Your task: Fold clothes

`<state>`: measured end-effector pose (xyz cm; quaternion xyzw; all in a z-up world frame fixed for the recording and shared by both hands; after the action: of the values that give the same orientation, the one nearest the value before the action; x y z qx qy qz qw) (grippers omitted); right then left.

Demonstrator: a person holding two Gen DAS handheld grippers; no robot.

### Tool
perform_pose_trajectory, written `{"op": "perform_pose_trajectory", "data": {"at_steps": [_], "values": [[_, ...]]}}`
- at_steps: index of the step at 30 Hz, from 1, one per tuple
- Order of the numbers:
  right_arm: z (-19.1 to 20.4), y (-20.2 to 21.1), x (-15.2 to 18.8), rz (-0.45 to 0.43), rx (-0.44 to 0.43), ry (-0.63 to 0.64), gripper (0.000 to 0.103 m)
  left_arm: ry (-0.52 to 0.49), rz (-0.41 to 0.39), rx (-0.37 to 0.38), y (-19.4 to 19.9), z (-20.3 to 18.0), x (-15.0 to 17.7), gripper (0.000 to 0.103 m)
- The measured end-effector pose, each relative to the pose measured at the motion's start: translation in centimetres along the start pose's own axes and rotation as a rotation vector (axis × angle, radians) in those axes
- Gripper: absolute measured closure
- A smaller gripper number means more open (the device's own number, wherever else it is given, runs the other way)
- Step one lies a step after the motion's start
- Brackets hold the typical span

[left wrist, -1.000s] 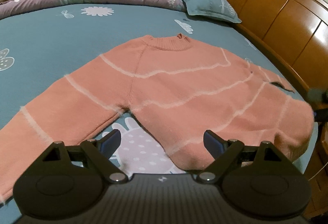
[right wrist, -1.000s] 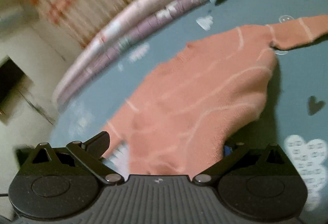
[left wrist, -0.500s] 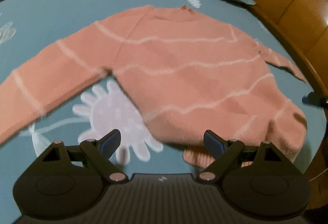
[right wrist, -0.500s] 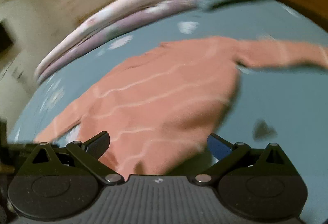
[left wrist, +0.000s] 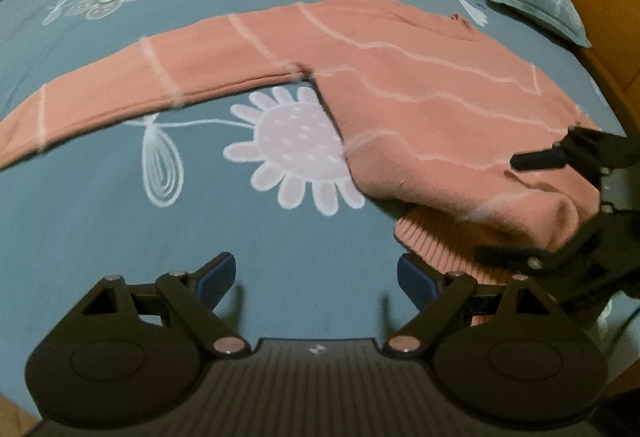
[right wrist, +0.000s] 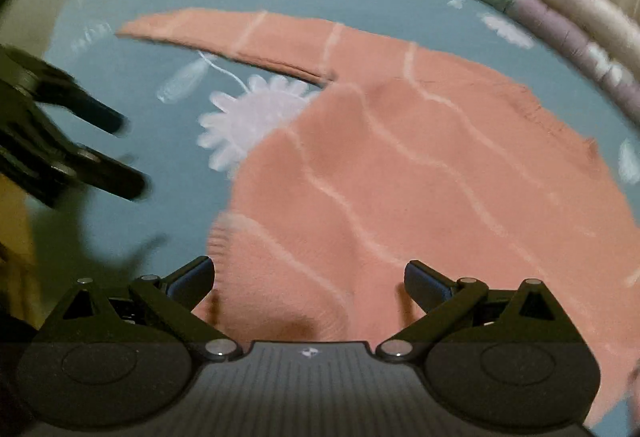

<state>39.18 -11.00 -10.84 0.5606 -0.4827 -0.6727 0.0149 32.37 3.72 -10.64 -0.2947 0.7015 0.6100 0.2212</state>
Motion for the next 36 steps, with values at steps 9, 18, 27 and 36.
{"op": "perform_pose_trajectory", "data": {"at_steps": [9, 18, 27, 36], "values": [[-10.3, 1.9, 0.6, -0.053, 0.153, -0.218, 0.0, -0.001, -0.023, 0.095, -0.4, -3.2, 0.4, 0.013], [-14.6, 0.2, 5.5, -0.059, 0.154, -0.504, 0.0, 0.057, -0.043, 0.332, -2.7, -7.2, -1.6, 0.013], [-14.2, 1.1, 5.8, -0.071, 0.2, -0.526, 0.0, 0.414, 0.042, 0.716, -7.7, -8.4, -0.3, 0.012], [-13.6, 3.0, 6.1, -0.105, 0.237, -0.593, 0.0, 0.243, 0.009, 0.783, -9.5, -10.1, -1.8, 0.012]]}}
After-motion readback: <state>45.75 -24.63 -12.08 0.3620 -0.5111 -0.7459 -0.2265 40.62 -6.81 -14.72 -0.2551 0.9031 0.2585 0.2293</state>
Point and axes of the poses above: each gripper's, at about its wrist camera, not at the fingertips, and y roughly against the way its jaws point, z to its left, x to its underside, the point moved 10 cm from there along -y, roughly the way its jaws point, and after that the axes turned 13 degrees about -z, right-handed, at the moved point
